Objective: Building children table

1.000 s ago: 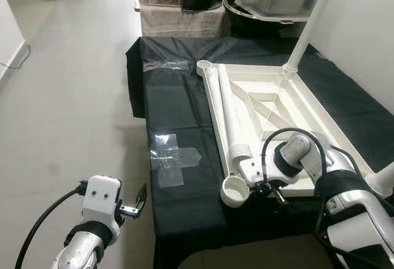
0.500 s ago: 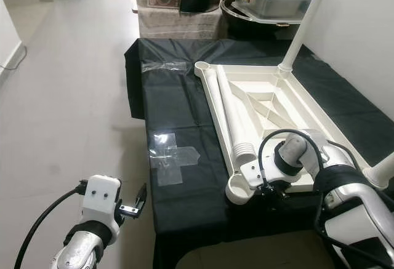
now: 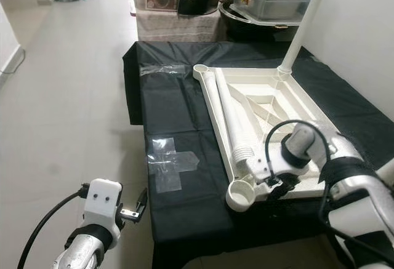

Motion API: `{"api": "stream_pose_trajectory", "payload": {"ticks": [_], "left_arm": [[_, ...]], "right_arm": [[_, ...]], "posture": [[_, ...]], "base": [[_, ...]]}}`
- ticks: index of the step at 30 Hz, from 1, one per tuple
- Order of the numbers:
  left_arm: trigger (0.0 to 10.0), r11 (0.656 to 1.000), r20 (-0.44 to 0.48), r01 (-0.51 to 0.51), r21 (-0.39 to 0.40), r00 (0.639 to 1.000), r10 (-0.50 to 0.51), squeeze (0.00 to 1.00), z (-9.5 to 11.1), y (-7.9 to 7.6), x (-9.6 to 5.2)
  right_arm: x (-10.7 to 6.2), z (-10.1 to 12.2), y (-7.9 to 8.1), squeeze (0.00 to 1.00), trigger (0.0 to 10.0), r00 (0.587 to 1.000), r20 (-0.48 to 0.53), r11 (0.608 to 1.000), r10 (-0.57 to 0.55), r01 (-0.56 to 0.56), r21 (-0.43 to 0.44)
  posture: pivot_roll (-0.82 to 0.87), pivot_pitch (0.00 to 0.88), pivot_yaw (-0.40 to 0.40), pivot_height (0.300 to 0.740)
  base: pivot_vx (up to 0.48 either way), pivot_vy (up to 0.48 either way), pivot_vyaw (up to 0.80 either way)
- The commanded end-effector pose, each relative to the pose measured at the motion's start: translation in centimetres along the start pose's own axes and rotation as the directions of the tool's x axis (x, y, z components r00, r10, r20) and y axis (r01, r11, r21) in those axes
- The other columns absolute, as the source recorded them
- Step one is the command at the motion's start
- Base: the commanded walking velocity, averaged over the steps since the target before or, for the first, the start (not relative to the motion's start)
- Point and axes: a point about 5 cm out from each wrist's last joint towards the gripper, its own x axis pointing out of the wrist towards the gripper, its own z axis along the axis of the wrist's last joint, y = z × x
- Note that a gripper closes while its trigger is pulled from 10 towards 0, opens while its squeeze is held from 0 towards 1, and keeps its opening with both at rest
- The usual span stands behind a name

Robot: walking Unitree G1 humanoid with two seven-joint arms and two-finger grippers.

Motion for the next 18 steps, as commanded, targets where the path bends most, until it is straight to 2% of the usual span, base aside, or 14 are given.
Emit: {"api": "stream_pose_trajectory", "payload": {"ticks": [1,4,5,6,9,13,14,15,16,17,18], "left_arm": [[10.0,1.000,-0.017,-0.004,0.002,1.000,0.004,0.00,-0.4,0.0,0.0],[10.0,1.000,-0.017,-0.004,0.002,1.000,0.004,0.00,-0.4,0.0,0.0],[10.0,1.000,-0.017,-0.004,0.002,1.000,0.004,0.00,-0.4,0.0,0.0],[10.0,1.000,-0.016,-0.004,0.002,1.000,0.004,0.00,-0.4,0.0,0.1],[10.0,1.000,-0.015,-0.004,0.003,1.000,0.005,0.00,-0.4,0.1,0.1],[10.0,1.000,-0.015,-0.003,0.004,1.000,0.004,0.00,-0.4,0.1,0.1],[10.0,1.000,-0.015,-0.003,0.004,1.000,0.004,0.00,-0.4,0.1,0.1],[10.0,1.000,-0.015,-0.004,0.004,1.000,0.004,0.00,-0.4,0.1,0.1],[10.0,1.000,-0.015,-0.004,0.004,1.000,0.004,0.00,-0.5,0.1,0.1],[10.0,1.000,-0.015,-0.004,0.004,1.000,0.004,0.00,-0.5,0.1,0.1],[10.0,1.000,-0.015,-0.004,0.005,1.000,0.004,0.00,-0.5,0.1,0.1]], "right_arm": [[-1.2,-0.4,0.1,0.00,10.0,1.000,0.004,0.999,-0.029,0.029,0.017],[-1.7,-0.5,0.0,0.00,10.0,0.999,0.001,0.999,-0.046,0.046,0.025],[-2.2,-0.6,-0.1,0.00,10.0,0.998,-0.004,0.998,-0.058,0.058,0.031],[-3.6,-0.9,-0.5,0.00,10.0,0.993,-0.038,0.993,-0.111,0.112,0.041],[-4.3,-1.0,-0.6,0.00,10.0,0.990,-0.055,0.990,-0.132,0.134,0.041],[-6.5,-1.5,-1.0,0.00,10.0,0.966,-0.148,0.974,-0.213,0.222,0.042],[-6.5,-1.5,-1.0,0.00,10.0,0.966,-0.148,0.974,-0.213,0.222,0.042],[-6.9,-1.7,-1.1,0.00,10.0,0.955,-0.178,0.968,-0.238,0.249,0.044],[-7.6,-2.0,-1.7,0.00,10.0,0.922,-0.234,0.942,-0.308,0.331,0.062],[-7.6,-2.0,-1.7,0.00,10.0,0.922,-0.234,0.942,-0.308,0.331,0.062],[-8.7,-2.1,-2.8,0.00,10.0,0.852,-0.291,0.877,-0.436,0.474,0.074]], "posture": [[0.04,0.101,-0.085,0.740],[0.03,0.101,-0.084,0.740],[0.04,0.101,-0.083,0.740],[0.04,0.101,-0.082,0.740],[0.04,0.101,-0.081,0.740],[0.03,0.098,-0.079,0.740],[0.03,0.098,-0.079,0.740],[0.03,0.096,-0.080,0.740],[0.03,0.093,-0.080,0.740],[0.03,0.093,-0.080,0.740],[0.03,0.092,-0.079,0.740]], "base": [[0.000,0.000,0.00],[0.000,0.000,0.00],[0.000,0.000,0.00],[0.000,0.000,0.00],[0.000,0.000,0.00],[0.000,0.000,0.00],[0.000,0.000,0.00],[0.000,0.000,0.00],[0.000,0.000,0.00],[0.000,0.000,0.00],[0.000,0.000,0.00]]}}
